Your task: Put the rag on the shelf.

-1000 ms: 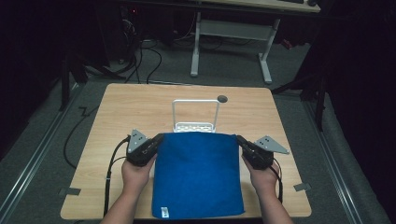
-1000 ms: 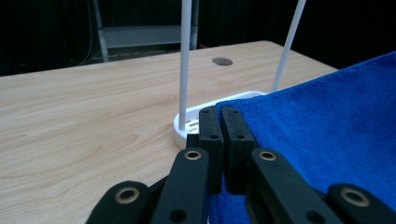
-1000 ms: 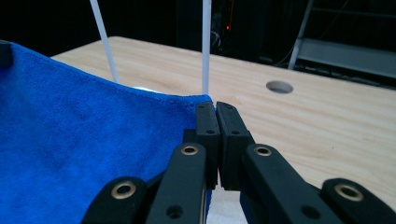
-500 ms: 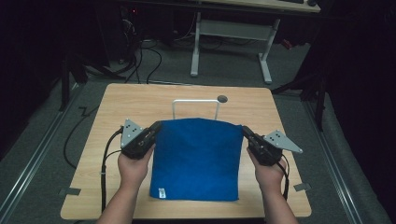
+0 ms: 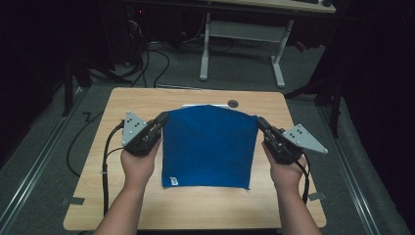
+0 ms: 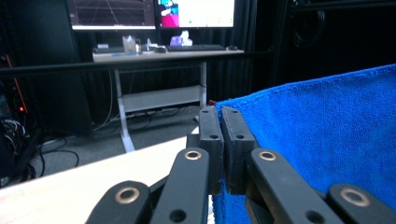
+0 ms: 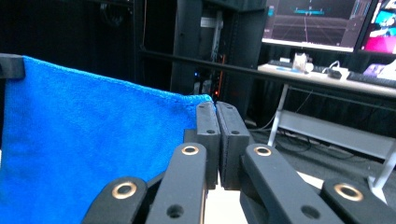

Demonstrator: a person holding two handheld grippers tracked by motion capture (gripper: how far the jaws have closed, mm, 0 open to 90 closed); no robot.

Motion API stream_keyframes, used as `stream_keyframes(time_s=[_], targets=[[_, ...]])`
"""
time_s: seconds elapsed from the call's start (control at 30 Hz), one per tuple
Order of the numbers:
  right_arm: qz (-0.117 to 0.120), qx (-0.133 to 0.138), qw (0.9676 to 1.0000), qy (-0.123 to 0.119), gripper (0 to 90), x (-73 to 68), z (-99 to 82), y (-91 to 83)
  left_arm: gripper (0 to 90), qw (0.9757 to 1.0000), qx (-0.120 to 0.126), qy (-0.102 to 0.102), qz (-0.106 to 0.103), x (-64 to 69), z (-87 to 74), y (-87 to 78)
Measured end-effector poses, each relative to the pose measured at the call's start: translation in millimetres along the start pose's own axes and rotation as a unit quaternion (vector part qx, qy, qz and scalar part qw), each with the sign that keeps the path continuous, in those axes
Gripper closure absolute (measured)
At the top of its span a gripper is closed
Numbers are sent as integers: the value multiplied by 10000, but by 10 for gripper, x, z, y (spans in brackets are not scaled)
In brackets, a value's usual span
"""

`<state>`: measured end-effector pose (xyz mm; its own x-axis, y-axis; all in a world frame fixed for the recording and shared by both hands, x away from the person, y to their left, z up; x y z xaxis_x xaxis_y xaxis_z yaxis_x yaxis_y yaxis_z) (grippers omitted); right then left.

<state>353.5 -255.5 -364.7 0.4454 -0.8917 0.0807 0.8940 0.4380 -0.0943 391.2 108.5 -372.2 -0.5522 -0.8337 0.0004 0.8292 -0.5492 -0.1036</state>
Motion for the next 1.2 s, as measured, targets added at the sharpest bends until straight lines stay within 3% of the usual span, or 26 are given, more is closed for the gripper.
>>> stream_keyframes(time_s=[0.4,0.7,1.2], targets=[[-57,309,9994,-119,893,-12,331,27,883,9994,314,118,111,-77,336,-38],[-90,364,9992,-153,893,21,423,41,883,9992,331,165,132,-104,416,-12],[-322,239,9992,-53,893,244,472,301,883,9987,124,394,292,-347,536,359]])
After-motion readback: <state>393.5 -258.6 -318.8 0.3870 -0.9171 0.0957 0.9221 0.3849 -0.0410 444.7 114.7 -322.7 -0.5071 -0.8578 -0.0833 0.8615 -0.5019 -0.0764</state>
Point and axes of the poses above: each handheld gripper's, and its own axes: y roughly forward along the jaws, z roughly out of its top, x roughly to its right, the point moved 2 cm from there along y, roughly forward along the jaws, and after that the axes turned 1 degree about z, right-handed, at the moved point
